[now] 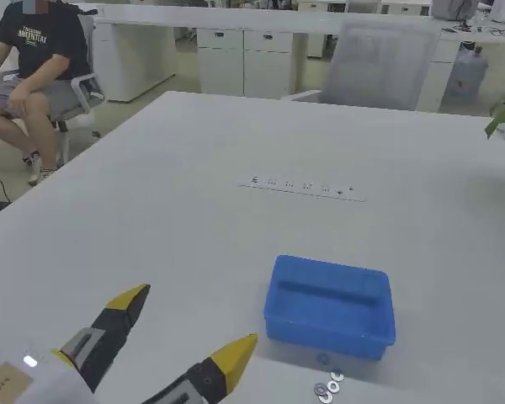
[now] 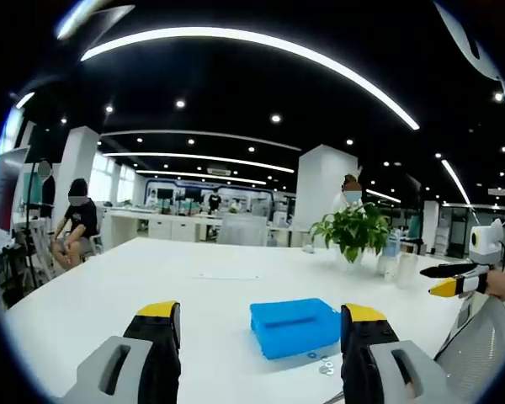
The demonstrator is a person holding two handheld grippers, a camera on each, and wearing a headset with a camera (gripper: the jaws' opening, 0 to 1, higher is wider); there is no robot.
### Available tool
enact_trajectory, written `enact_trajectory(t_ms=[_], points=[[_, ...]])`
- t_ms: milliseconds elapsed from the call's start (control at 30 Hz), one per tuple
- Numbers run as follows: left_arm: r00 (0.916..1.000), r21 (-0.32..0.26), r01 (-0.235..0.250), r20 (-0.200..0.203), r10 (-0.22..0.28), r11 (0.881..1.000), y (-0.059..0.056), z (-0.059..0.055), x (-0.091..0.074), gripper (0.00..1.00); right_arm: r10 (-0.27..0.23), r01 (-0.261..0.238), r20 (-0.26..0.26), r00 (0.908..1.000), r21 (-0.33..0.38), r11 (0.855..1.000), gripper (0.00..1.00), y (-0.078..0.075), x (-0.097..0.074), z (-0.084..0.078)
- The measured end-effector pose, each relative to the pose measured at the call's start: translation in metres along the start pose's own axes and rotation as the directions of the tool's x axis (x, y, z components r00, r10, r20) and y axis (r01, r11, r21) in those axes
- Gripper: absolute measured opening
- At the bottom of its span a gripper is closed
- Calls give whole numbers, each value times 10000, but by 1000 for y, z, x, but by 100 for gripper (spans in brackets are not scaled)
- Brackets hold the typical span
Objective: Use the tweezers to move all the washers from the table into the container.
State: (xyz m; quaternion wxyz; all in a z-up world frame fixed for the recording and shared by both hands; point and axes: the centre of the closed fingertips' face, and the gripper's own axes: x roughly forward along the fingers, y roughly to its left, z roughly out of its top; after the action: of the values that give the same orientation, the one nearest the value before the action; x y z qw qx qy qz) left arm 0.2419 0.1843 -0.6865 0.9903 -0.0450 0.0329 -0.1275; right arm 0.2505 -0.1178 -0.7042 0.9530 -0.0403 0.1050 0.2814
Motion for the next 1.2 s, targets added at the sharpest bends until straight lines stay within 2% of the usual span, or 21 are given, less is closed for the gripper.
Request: enact_trajectory(t_ms=[133, 200, 500, 1200], points=[[9997, 70, 116, -211, -115, 9999, -2, -4, 1, 78, 39, -38, -130, 9999, 78, 10000, 75, 0, 1, -3], [9999, 249, 60, -148, -57, 9997, -2, -2, 1, 78, 201, -198, -316, 9993, 105, 9997, 75, 3, 3, -6], [9999, 149, -102, -36, 102, 9998, 2, -1, -1, 78, 639, -647, -849, 9943, -56, 9979, 73, 15, 6, -16], [9999, 138, -132, 87, 131, 9998, 2, 2, -2, 77, 521, -517, -1052, 9931, 69, 9986, 72, 13, 4, -19]])
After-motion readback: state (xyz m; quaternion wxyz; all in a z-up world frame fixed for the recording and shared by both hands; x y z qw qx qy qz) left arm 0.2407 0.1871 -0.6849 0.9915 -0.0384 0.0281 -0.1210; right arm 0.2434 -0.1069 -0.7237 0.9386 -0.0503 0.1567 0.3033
